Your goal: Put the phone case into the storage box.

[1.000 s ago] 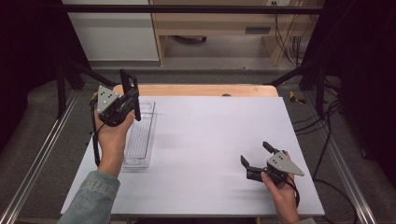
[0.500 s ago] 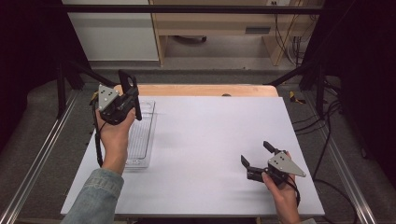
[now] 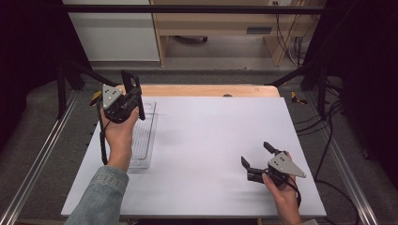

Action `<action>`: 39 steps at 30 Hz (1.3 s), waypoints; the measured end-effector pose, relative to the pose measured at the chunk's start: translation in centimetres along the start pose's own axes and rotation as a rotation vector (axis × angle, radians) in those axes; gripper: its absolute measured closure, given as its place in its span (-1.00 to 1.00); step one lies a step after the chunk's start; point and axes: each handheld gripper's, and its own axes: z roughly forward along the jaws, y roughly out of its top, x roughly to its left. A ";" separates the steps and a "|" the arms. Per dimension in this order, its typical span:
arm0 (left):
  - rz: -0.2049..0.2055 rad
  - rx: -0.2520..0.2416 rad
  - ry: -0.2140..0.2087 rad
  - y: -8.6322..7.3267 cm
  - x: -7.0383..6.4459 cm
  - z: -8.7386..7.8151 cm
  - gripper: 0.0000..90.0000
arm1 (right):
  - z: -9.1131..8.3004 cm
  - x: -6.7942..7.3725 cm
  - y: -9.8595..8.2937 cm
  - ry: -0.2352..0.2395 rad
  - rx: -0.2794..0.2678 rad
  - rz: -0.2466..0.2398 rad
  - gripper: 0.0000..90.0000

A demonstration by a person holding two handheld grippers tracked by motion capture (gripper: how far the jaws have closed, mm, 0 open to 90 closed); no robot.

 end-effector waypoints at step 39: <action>-0.022 0.037 0.019 -1.2 1.5 1.9 0.92 | 0.0 0.2 0.1 0.011 -0.008 -0.001 -0.90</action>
